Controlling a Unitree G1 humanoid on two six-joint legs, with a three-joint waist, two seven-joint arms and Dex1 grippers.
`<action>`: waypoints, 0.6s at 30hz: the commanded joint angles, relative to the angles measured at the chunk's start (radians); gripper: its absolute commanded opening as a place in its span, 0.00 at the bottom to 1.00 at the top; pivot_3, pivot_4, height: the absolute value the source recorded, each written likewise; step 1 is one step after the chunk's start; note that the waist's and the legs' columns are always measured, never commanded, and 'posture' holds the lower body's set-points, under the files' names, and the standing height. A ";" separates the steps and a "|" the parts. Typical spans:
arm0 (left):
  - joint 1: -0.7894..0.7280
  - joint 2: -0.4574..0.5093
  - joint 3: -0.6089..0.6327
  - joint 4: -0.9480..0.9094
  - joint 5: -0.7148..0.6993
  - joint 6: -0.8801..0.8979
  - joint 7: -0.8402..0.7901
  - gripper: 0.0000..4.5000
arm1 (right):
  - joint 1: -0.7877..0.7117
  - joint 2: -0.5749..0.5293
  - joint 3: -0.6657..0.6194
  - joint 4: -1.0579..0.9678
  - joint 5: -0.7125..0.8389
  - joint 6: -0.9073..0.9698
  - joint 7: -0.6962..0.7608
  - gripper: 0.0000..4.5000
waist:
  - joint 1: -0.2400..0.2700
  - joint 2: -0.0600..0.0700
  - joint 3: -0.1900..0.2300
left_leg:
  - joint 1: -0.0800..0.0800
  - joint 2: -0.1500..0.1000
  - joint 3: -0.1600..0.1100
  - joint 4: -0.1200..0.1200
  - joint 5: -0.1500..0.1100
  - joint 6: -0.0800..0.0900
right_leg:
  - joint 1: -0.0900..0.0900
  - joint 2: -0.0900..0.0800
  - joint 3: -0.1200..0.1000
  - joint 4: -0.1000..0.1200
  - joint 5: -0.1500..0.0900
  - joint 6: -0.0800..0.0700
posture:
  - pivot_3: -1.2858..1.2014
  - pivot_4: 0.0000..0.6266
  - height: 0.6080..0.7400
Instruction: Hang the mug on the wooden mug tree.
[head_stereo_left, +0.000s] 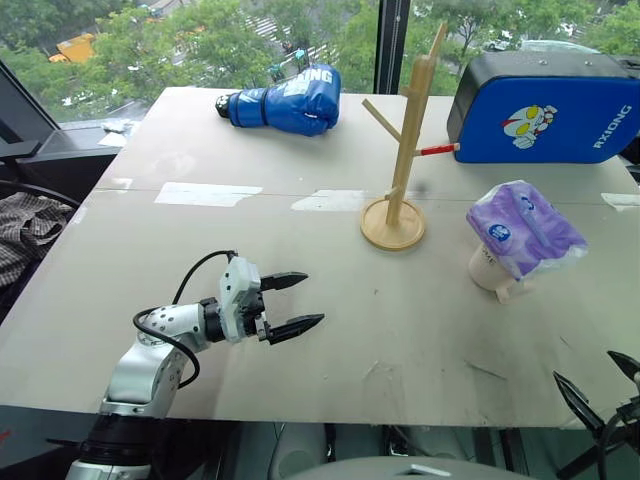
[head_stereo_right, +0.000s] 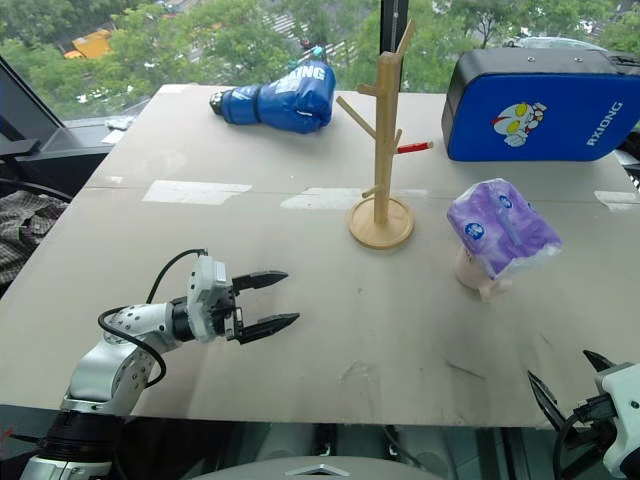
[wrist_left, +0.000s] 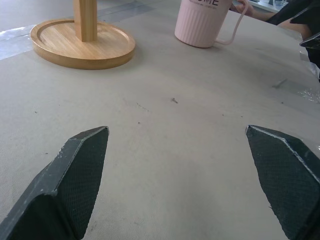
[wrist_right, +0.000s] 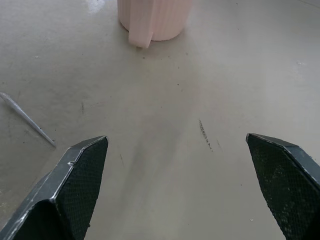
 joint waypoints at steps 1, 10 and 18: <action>-0.052 0.004 0.021 -0.022 -0.046 0.022 -0.019 1.00 | -0.066 -0.028 -0.044 -0.051 0.039 -0.011 -0.019 1.00 | 0.000 0.000 0.000 | 0.000 0.000 0.000 0.000 0.000 0.000 | 0.000 0.000 0.000 0.000 0.000 0.000 | 0.52 0.24 0.95; -0.219 -0.035 -0.016 -0.075 -0.164 0.087 -0.103 1.00 | -0.326 -0.301 -0.191 -0.222 0.248 0.251 -0.100 1.00 | 0.000 -0.001 -0.002 | 0.002 -0.001 -0.001 0.002 0.001 -0.002 | 0.002 0.003 0.001 0.001 0.002 0.000 | 0.52 0.24 0.95; -0.228 -0.072 -0.049 -0.135 -0.146 0.097 -0.063 1.00 | -0.627 -0.538 0.000 -0.125 0.265 0.428 -0.145 1.00 | -0.002 -0.002 -0.001 | 0.001 -0.002 0.000 0.002 0.003 -0.004 | 0.002 0.004 0.003 0.000 0.002 -0.001 | 0.52 0.24 0.95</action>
